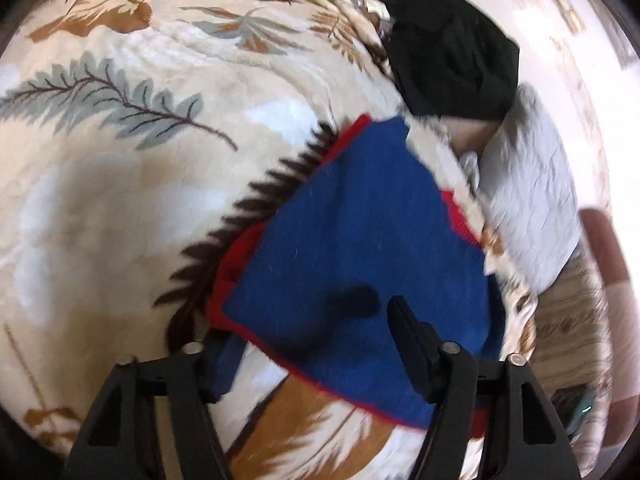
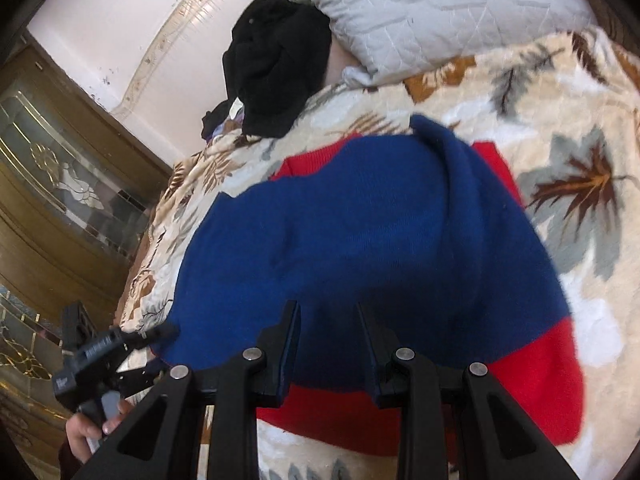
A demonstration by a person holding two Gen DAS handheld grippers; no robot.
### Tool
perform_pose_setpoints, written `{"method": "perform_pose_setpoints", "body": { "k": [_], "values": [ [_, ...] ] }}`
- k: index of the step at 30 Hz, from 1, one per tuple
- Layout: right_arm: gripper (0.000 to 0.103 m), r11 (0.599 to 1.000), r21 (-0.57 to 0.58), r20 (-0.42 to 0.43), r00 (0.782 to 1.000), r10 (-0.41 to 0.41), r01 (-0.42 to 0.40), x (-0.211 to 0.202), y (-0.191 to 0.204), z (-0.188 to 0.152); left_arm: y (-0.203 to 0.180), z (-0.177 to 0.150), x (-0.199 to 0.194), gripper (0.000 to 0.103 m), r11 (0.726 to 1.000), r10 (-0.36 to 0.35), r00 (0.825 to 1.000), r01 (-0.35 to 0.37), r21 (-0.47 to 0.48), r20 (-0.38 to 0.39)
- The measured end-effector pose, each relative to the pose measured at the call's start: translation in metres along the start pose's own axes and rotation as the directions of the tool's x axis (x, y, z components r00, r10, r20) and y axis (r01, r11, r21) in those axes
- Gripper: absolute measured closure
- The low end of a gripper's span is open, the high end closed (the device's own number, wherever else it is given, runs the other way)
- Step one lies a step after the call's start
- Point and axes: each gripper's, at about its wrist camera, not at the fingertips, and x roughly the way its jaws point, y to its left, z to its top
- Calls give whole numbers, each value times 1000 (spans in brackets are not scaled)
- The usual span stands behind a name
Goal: Fold small clothes
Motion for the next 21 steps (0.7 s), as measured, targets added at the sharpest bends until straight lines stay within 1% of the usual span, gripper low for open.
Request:
{"method": "perform_pose_setpoints", "body": {
  "k": [1,2,3,4,5,7,9,10,12,14,16,17,18,20,21],
  "values": [
    [71,1000,16,-19,1000,3,-3,6,-5,0,-2,2,4,58,1000,3,1000,-3,13,6],
    [75,999,37,-42,999,5,-3,14,-11,0,-3,3,8,62,1000,6,1000,-6,20,5],
    [76,999,51,-44,999,14,-12,16,-14,1,-4,4,11,64,1000,7,1000,-7,19,6],
    [77,997,70,-44,999,29,-26,17,-17,2,-7,3,12,76,1000,-1,1000,0,20,15],
    [77,995,94,-51,998,48,-43,16,-20,4,-9,4,11,82,1000,-8,1000,7,28,28],
    [77,987,142,-47,995,89,-82,12,-26,8,-18,3,5,86,997,-4,998,0,76,61],
    [77,980,174,-25,994,107,-101,4,-32,13,-33,3,-3,87,989,17,996,-30,148,92],
    [75,977,186,-9,994,111,-108,-3,-35,15,-42,3,-9,88,982,18,994,-37,183,107],
    [73,970,212,36,993,116,-121,-19,-43,20,-67,1,-21,88,959,14,990,-54,279,141],
    [73,961,237,85,988,126,-143,-36,-52,25,-97,-7,-29,89,919,37,985,-101,382,171],
    [73,949,268,137,982,130,-163,-55,-62,29,-131,-17,-35,89,865,39,980,-131,485,195],
    [73,944,283,158,979,130,-171,-63,-68,31,-153,-24,-37,89,826,42,977,-151,542,207],
    [73,937,299,183,974,131,-182,-73,-76,32,-168,-31,-40,90,794,40,976,-162,586,216],
    [73,927,322,217,968,128,-195,-87,-85,35,-205,-52,-40,90,714,26,975,-174,678,222],
    [73,922,331,229,965,128,-200,-91,-90,36,-217,-62,-40,90,685,18,975,-172,708,219]
  ]
}}
